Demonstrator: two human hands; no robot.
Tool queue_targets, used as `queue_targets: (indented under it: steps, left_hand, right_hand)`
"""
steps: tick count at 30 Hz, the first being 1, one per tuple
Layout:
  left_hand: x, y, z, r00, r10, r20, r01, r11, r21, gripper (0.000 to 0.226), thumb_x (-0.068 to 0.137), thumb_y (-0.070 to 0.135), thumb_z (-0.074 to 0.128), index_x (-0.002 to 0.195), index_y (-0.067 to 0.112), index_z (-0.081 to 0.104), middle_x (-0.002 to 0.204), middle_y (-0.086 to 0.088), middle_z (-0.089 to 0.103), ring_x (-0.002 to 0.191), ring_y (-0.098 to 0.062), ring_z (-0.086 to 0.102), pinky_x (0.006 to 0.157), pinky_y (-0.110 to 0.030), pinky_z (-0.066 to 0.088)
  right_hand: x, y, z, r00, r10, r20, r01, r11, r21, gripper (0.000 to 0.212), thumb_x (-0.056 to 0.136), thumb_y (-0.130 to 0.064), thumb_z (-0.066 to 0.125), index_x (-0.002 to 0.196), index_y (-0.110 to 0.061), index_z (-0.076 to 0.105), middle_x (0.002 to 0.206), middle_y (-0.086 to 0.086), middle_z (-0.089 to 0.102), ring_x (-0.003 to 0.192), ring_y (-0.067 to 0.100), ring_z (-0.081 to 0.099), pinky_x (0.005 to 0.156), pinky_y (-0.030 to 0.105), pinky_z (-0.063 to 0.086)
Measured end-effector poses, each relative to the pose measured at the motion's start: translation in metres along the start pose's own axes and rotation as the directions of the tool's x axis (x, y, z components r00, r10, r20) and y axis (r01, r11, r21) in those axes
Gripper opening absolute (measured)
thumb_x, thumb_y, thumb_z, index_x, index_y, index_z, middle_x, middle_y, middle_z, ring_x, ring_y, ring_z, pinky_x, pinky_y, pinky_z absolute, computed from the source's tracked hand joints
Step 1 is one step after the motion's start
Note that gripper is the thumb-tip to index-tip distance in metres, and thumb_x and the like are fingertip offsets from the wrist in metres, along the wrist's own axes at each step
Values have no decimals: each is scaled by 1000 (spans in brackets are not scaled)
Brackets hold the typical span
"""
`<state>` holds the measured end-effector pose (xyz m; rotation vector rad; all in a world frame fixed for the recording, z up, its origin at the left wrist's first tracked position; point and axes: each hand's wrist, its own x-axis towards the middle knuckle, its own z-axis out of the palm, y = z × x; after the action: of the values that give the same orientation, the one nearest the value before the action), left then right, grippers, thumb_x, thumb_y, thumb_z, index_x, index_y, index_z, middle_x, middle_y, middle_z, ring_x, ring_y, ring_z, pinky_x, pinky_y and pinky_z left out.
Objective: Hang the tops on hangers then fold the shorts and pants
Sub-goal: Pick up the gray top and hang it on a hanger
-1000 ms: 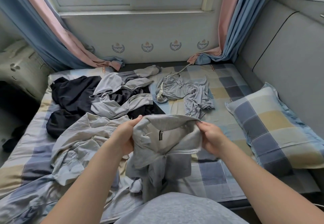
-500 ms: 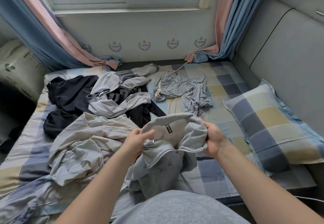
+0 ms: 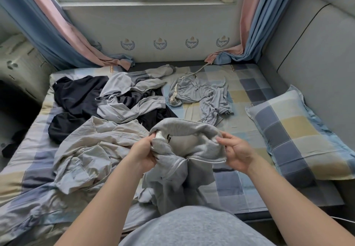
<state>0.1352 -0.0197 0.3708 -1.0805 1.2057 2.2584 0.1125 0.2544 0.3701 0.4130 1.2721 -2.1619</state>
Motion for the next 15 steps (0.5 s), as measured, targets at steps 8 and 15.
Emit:
queue_targets:
  steps: [8,15]
  left_hand:
    - [-20,-15,42,982,-99,160,136,960,-243,33,104,22,43,76,7,52,67,-1,46,56,-13,48,58,-27,49]
    - [-28,-36,91,982,-162,95,168,984,-62,29,102,27,48,83,6,55,74,-6,51,65,-17,51,66,-29,48]
  right_hand:
    - [-2,14,-45,963,191,-189,-241,924,-297,17,98,-17,63,110,-6,67,94,13,70,82,25,65,87,44,57]
    - [-5,-3,-70,944,-110,-312,-174,635,-753,26,90,-32,69,72,-14,61,62,0,55,59,20,52,61,30,45]
